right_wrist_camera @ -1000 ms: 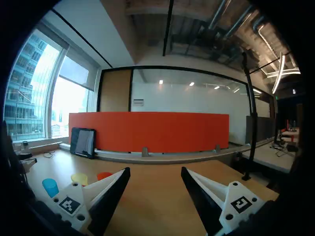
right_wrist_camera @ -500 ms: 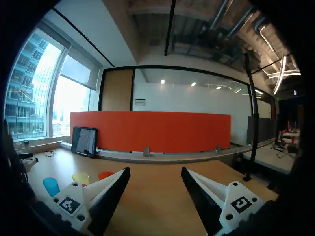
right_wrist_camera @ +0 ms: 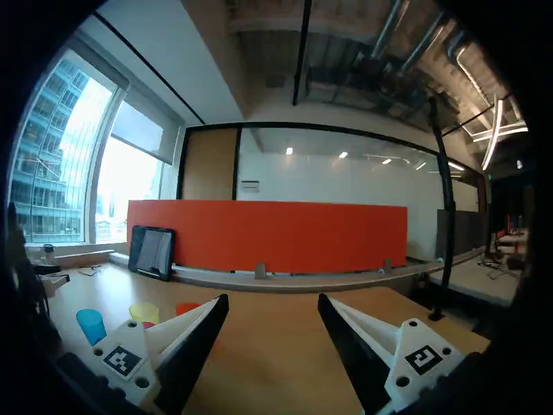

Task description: Pour water

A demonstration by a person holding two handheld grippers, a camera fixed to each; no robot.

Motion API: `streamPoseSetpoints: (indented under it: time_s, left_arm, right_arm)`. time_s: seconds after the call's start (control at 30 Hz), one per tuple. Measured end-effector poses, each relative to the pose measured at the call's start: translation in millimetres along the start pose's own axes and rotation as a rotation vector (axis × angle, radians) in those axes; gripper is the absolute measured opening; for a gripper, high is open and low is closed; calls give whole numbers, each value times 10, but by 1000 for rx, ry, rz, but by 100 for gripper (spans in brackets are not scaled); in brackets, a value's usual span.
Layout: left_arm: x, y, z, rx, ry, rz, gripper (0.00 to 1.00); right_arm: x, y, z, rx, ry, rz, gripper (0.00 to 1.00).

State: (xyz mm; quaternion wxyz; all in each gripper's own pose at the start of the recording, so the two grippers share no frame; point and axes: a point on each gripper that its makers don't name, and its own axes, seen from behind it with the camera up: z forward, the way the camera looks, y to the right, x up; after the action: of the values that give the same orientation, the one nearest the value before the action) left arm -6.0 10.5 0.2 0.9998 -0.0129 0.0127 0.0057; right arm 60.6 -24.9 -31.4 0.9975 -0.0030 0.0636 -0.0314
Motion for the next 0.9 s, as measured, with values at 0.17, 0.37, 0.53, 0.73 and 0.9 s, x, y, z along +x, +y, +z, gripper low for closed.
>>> streamPoseSetpoints:
  time_s: [0.17,0.37,0.53,0.73,0.9]
  left_arm:
    - [0,-1,3,0,0,0,95]
    - [4,-1,5,0,0,0,96]
    - [2,2,5,0,0,0,96]
    - [-2,-1,3,0,0,0,97]
    - [-5,-8,2,0,0,0,97]
  right_arm:
    - [-56,-52,27,14,24,-12,100]
    - [-138,-95,50,19,44,-3,100]
    - [-284,-49,84,11,31,9,100]
    - [-452,28,119,-14,15,10,100]
    - [-541,68,143,-23,6,21,100]
